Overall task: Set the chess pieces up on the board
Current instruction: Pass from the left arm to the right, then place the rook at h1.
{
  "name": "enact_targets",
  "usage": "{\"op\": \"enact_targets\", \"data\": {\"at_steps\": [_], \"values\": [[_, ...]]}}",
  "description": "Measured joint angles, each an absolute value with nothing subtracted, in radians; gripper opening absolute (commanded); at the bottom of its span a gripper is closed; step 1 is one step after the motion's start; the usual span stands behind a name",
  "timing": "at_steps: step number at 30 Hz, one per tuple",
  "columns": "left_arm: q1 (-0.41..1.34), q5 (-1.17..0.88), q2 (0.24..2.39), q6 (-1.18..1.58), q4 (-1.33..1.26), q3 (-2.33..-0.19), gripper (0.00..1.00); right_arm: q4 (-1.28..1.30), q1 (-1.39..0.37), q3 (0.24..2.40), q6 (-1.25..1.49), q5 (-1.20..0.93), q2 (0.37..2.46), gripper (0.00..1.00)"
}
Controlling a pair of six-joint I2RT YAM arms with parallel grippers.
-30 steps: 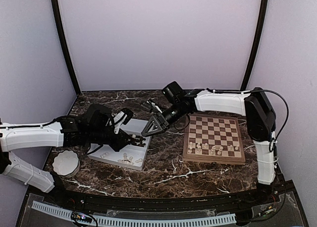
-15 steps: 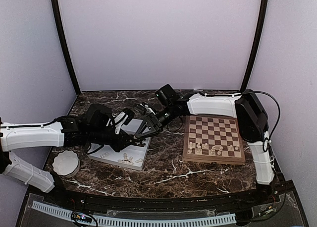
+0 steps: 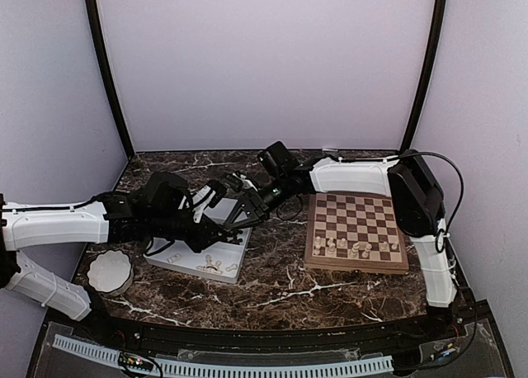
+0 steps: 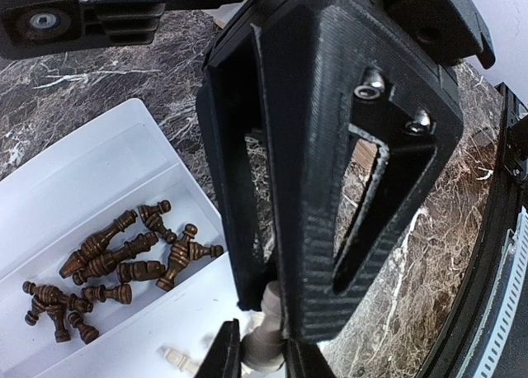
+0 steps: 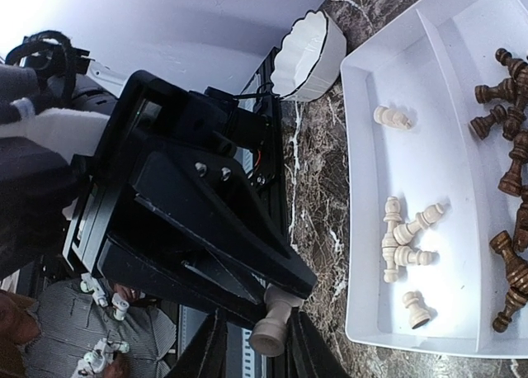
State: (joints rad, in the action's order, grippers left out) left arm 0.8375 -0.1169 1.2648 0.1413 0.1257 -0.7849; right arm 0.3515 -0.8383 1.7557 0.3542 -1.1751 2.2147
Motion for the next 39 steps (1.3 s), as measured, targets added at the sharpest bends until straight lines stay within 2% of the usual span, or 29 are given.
{"op": "enact_targets", "data": {"at_steps": [6, 11, 19, 24, 31, 39], "values": [[0.838, -0.117, 1.266, 0.140, 0.124, -0.786, 0.06, 0.344, -0.838, 1.756, 0.361, -1.171, 2.220, 0.19], [0.838, -0.116, 1.266, 0.138, 0.124, -0.786, 0.07, 0.356, -0.838, 1.756, 0.338, -1.156, 2.220, 0.05], [0.838, -0.088, 1.277, 0.134, 0.124, -0.786, 0.42, 0.477, -0.838, 1.801, 0.202, -1.059, 2.218, 0.03], [0.838, -0.057, 1.256, 0.136, 0.125, -0.786, 0.48, 0.580, -0.798, 1.793, 0.080, -0.945, 2.180, 0.03], [0.838, 0.023, 1.210, 0.123, 0.129, -0.786, 0.49, 0.687, -0.584, 1.669, -0.104, -0.754, 1.965, 0.03], [0.833, 0.074, 1.290, 0.111, 0.128, -0.819, 0.49, 0.855, -0.272, 1.612, -0.291, -0.599, 1.805, 0.04]]}}
